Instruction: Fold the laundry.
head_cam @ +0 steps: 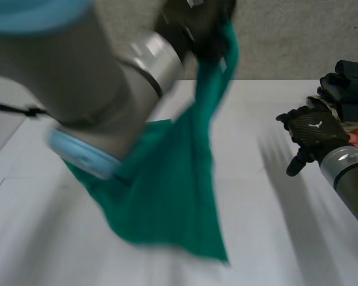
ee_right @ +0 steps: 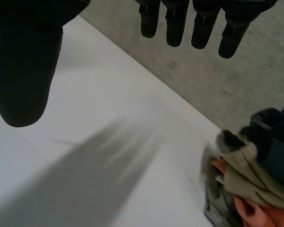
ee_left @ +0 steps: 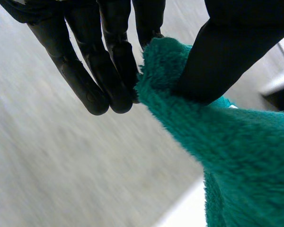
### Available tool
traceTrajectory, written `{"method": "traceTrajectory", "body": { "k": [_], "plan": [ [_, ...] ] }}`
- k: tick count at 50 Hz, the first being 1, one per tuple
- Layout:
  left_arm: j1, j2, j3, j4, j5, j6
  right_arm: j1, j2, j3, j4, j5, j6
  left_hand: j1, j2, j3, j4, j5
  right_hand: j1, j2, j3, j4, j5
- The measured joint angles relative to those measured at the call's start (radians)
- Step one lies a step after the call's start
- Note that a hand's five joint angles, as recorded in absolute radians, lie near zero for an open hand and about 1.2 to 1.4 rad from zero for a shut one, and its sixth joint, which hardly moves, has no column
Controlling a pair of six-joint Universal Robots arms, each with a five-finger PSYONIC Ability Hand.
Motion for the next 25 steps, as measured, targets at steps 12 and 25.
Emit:
{"method": "traceTrajectory", "body": {
  "k": [12,25],
  "plan": [
    [0.028,-0.099,-0.035,-0.206,-0.06,-0.026,-0.025,0.009,-0.031,0.048,0.032,-0.001,-0.952,-0.948,-0.944,-0.96,-0.915,0.0,0.0,0.0,0.0,0.0],
    [0.373,0.008,-0.151,-0.217,-0.026,0.207,0.171,-0.029,0.01,0.256,0.034,-0.037,-0.952,-0.951,-0.944,-0.96,-0.915,0.0,0.0,0.0,0.0,0.0]
  ]
}}
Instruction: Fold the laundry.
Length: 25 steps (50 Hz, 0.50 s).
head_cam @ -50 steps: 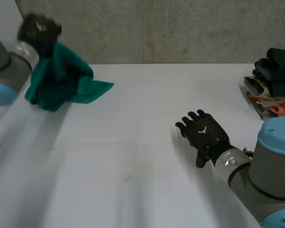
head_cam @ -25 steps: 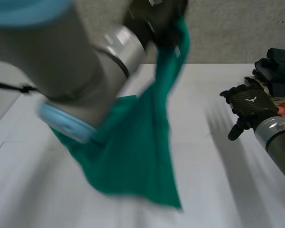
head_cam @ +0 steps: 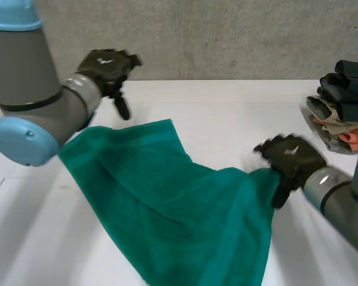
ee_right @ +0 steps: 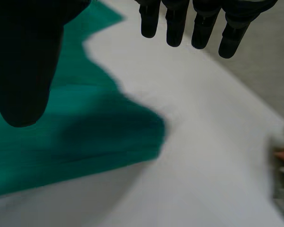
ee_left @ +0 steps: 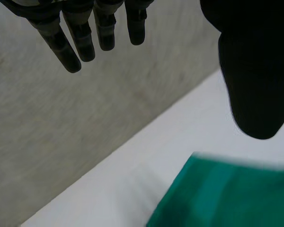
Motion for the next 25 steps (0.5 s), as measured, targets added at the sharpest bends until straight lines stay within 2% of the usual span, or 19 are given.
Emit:
{"method": "traceTrajectory", "body": {
  "k": [5,8,9,10,16,21,25],
  "plan": [
    [0.139,-0.096,0.003,0.002,0.088,0.252,0.099,0.013,0.029,0.054,-0.004,0.011,0.0,0.0,0.0,0.0,0.0,0.0,0.0,0.0,0.0,0.0],
    [0.19,-0.156,0.024,0.004,0.16,0.357,0.136,0.029,0.044,0.03,-0.002,0.021,0.001,0.0,0.0,0.0,0.0,0.0,0.0,0.0,0.0,0.0],
    [0.19,-0.156,0.024,0.004,0.16,0.357,0.136,0.029,0.044,0.03,-0.002,0.021,0.001,0.0,0.0,0.0,0.0,0.0,0.0,0.0,0.0,0.0],
    [0.223,-0.217,0.053,0.007,0.243,0.435,0.165,0.052,0.063,-0.03,0.009,0.028,0.001,0.0,0.0,0.0,0.0,0.0,0.0,0.0,0.0,0.0],
    [0.254,-0.344,0.139,0.011,0.404,0.541,0.181,0.098,0.094,-0.187,0.067,0.014,0.042,0.039,0.031,0.035,0.029,0.0,0.0,0.0,0.0,0.0],
    [0.254,-0.422,0.208,0.002,0.425,0.597,0.171,0.112,0.11,-0.247,0.099,-0.018,0.262,0.231,0.224,0.239,0.216,0.0,0.0,0.0,0.0,0.0],
    [0.251,-0.468,0.246,-0.013,0.393,0.643,0.162,0.115,0.119,-0.259,0.103,-0.043,0.29,0.275,0.27,0.288,0.263,0.0,0.0,0.0,0.0,0.0]
  ]
}}
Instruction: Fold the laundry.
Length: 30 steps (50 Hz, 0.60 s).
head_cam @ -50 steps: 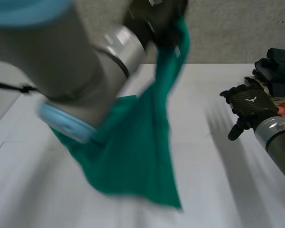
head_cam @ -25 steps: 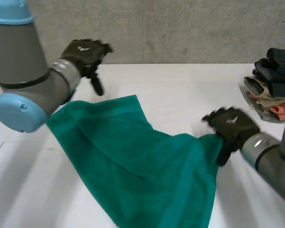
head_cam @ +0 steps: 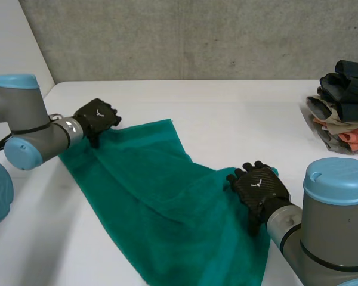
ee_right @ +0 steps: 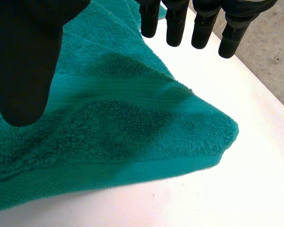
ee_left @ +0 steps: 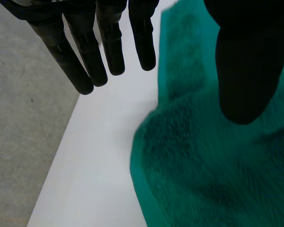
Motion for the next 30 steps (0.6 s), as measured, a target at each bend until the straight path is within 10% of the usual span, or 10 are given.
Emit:
{"method": "traceTrajectory", "body": {
  "k": [18,30],
  "plan": [
    [-0.01,-0.061,0.028,-0.003,-0.061,0.14,-0.028,0.081,-0.117,-0.004,-0.056,-0.014,-0.092,-0.094,-0.094,-0.105,-0.105,0.0,0.0,0.0,0.0,0.0],
    [-0.012,-0.071,0.044,-0.002,-0.079,0.172,-0.011,0.308,-0.425,0.108,-0.152,-0.006,0.673,0.709,0.702,0.703,0.678,0.074,0.09,0.087,0.081,0.075]
  ]
}}
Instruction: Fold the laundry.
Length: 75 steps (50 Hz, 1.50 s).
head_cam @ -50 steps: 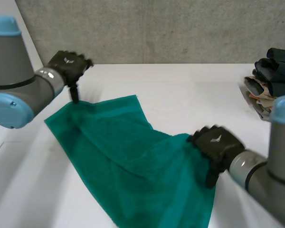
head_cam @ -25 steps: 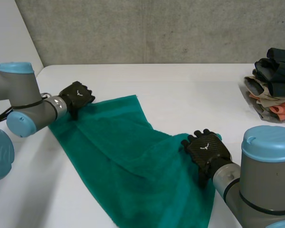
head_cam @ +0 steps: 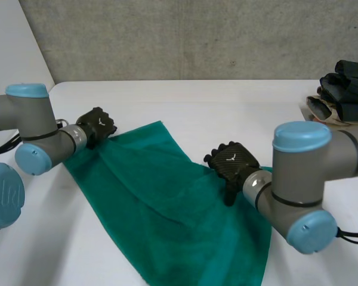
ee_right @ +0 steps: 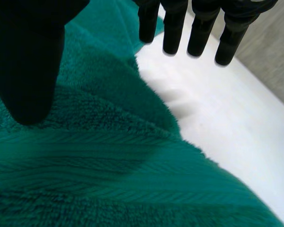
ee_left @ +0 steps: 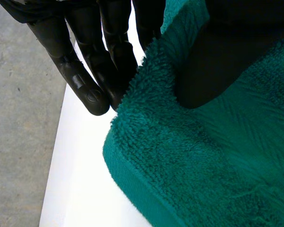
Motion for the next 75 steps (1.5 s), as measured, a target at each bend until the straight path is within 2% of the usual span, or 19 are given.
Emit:
{"method": "traceTrajectory", "body": {
  "k": [3,4,8,12,21,29,35,37,38,40,41,42,43,51,54,59,63,69,75],
  "plan": [
    [0.003,0.007,-0.002,0.0,-0.005,-0.007,0.001,0.053,-0.065,0.042,-0.001,0.001,0.0,0.0,0.0,0.001,0.0,0.182,0.175,0.178,0.178,0.178],
    [0.005,0.012,-0.004,-0.001,-0.008,-0.013,0.001,0.091,-0.109,0.072,0.0,0.0,0.0,0.0,0.0,0.001,0.0,0.442,0.438,0.433,0.415,0.401],
    [0.006,0.037,-0.015,-0.005,-0.019,-0.041,-0.004,0.128,-0.163,0.107,0.008,0.003,0.0,0.0,0.0,0.002,0.0,0.804,0.857,0.846,0.852,0.802],
    [0.0,0.091,-0.04,-0.018,-0.037,-0.094,-0.02,0.112,-0.174,0.096,0.026,0.015,0.0,0.0,0.0,0.002,0.0,0.804,0.872,0.877,0.899,0.823],
    [-0.057,0.355,-0.203,-0.09,-0.096,-0.356,-0.106,0.053,-0.285,-0.046,0.052,0.012,0.0,0.002,0.001,0.002,0.0,0.804,0.872,0.877,0.899,0.823],
    [-0.149,0.527,-0.388,-0.076,-0.177,-0.642,-0.177,0.222,-0.639,-0.065,0.011,-0.011,0.0,0.003,0.003,0.002,0.0,0.804,0.872,0.882,0.9,0.823],
    [-0.192,0.472,-0.415,-0.003,-0.297,-0.753,-0.185,0.409,-0.851,-0.059,-0.048,-0.018,0.0,0.003,0.003,0.003,0.0,0.804,0.872,0.882,0.902,0.823],
    [-0.196,0.431,-0.399,0.024,-0.342,-0.769,-0.184,0.454,-0.89,-0.062,-0.056,-0.021,-0.001,0.003,0.003,0.003,0.0,0.749,0.809,0.816,0.832,0.761],
    [-0.196,0.41,-0.388,0.037,-0.363,-0.774,-0.184,0.479,-0.911,-0.066,-0.058,-0.024,-0.062,-0.07,-0.053,-0.056,-0.05,0.619,0.675,0.685,0.703,0.631],
    [-0.195,0.358,-0.351,0.063,-0.402,-0.786,-0.182,0.525,-0.944,-0.08,-0.058,-0.032,-0.571,-0.502,-0.494,-0.502,-0.49,0.269,0.338,0.365,0.385,0.301],
    [-0.195,0.342,-0.338,0.069,-0.41,-0.79,-0.182,0.54,-0.955,-0.087,-0.055,-0.035,-0.571,-0.502,-0.494,-0.502,-0.49,0.113,0.154,0.209,0.231,0.14],
    [-0.194,0.318,-0.314,0.077,-0.416,-0.796,-0.181,0.559,-0.968,-0.098,-0.044,-0.04,-0.914,-0.856,-0.832,-0.849,-0.822,-0.029,-0.011,0.014,0.024,-0.015],
    [-0.194,0.309,-0.304,0.079,-0.416,-0.798,-0.18,0.564,-0.972,-0.102,-0.038,-0.042,-0.962,-0.92,-0.912,-0.928,-0.893,-0.051,-0.036,-0.014,-0.005,-0.043],
    [-0.172,0.334,-0.258,0.085,-0.382,-0.808,-0.183,0.483,-0.907,-0.054,0.066,-0.036,-0.97,-0.983,-0.975,-0.992,-0.941,-0.071,-0.089,-0.086,-0.077,-0.074],
    [-0.139,0.425,-0.305,0.077,-0.372,-0.796,-0.193,0.307,-0.742,0.083,0.103,-0.021,-0.97,-0.983,-0.975,-0.992,-0.941,-0.071,-0.089,-0.086,-0.077,-0.074],
    [-0.107,0.552,-0.47,0.059,-0.355,-0.733,-0.213,0.116,-0.513,0.239,0.058,-0.024,-0.932,-0.958,-0.951,-0.963,-0.925,-0.068,-0.084,-0.082,-0.074,-0.072],
    [-0.096,0.633,-0.656,0.059,-0.312,-0.64,-0.243,0.004,-0.329,0.317,0.009,-0.04,-0.81,-0.856,-0.851,-0.852,-0.826,0.058,0.054,0.059,0.059,0.056],
    [-0.091,0.651,-0.849,0.094,-0.241,-0.536,-0.283,-0.041,-0.153,0.31,-0.056,-0.061,-0.796,-0.832,-0.825,-0.826,-0.8,0.127,0.11,0.121,0.131,0.133],
    [-0.086,0.6,-0.905,0.169,-0.222,-0.514,-0.303,0.005,-0.076,0.202,-0.119,-0.064,-0.799,-0.834,-0.827,-0.833,-0.806,0.126,0.11,0.121,0.13,0.128]
  ]
}}
